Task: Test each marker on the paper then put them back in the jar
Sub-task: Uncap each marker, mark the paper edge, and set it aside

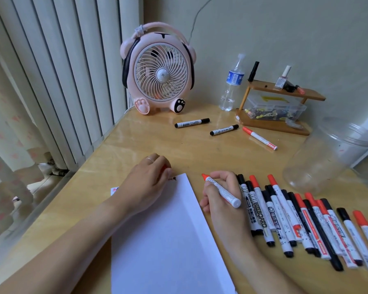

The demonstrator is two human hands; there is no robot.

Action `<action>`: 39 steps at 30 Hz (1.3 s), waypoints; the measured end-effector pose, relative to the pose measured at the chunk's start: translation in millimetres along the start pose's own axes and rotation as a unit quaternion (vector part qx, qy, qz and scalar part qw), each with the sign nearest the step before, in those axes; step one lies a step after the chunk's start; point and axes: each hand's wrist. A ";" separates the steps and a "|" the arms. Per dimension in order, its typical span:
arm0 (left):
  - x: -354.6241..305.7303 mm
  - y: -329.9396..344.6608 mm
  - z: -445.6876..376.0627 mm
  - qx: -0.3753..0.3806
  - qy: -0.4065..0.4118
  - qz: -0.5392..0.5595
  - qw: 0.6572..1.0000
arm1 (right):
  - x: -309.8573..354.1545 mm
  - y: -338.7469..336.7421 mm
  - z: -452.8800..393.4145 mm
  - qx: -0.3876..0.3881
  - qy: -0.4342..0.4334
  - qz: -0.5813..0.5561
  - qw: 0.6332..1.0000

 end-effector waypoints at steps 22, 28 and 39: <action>-7.8 0.5 10.2 0.226 -0.026 -0.191 0.955 | -5.4 -1.3 -1.1 0.033 -0.035 0.044 0.998; -13.0 -3.7 10.8 0.261 -0.023 -0.209 0.942 | -9.2 -2.3 -5.6 0.015 -0.049 0.071 0.996; -10.1 -8.2 12.2 0.274 0.005 -0.169 0.947 | 0.6 -2.8 -3.7 0.058 0.020 0.045 0.997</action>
Point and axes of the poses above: each hand's wrist, its own z-axis away from the middle knuckle, its own y-axis out of the palm, x = y × z, and after that the axes turned 8 degrees about x, right-handed
